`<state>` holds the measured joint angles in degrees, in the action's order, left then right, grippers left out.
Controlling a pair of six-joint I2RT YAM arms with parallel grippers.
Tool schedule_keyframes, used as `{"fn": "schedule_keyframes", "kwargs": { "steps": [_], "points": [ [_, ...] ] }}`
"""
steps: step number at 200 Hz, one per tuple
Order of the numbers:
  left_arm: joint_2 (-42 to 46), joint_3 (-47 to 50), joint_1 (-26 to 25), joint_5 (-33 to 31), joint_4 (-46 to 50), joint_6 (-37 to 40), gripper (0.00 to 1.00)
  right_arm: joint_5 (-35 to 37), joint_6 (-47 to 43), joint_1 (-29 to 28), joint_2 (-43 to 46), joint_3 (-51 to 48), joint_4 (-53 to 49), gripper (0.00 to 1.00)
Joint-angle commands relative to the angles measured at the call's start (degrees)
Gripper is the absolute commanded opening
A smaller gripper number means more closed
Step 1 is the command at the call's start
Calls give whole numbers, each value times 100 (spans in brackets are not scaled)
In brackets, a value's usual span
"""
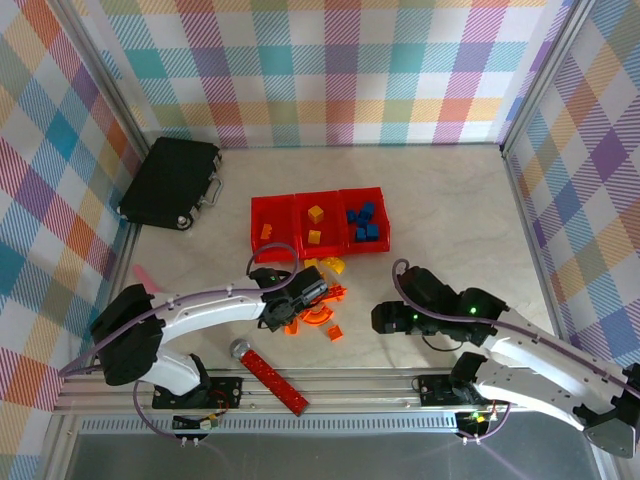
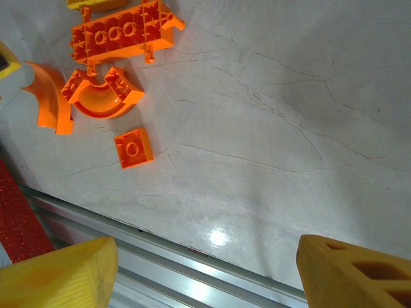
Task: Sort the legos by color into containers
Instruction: Pick up the lego from the middle-left of the table.
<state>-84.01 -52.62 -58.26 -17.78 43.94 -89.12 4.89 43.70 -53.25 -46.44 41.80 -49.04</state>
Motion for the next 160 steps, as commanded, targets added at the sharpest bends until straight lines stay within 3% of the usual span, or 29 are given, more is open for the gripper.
{"fn": "schedule_keyframes", "kwargs": {
  "steps": [1, 91, 160],
  "points": [
    [-123, 108, -78, 129, -117, -573, 60, 12, -64, 26, 230, -53, -109, 74],
    [-359, 335, -78, 343, -446, -857, 56, 44, -38, 26, 552, -191, -167, 74],
    [-138, 543, -81, 43, -329, -1063, 50, 70, 42, 26, 835, -237, -253, 74]
  ]
}}
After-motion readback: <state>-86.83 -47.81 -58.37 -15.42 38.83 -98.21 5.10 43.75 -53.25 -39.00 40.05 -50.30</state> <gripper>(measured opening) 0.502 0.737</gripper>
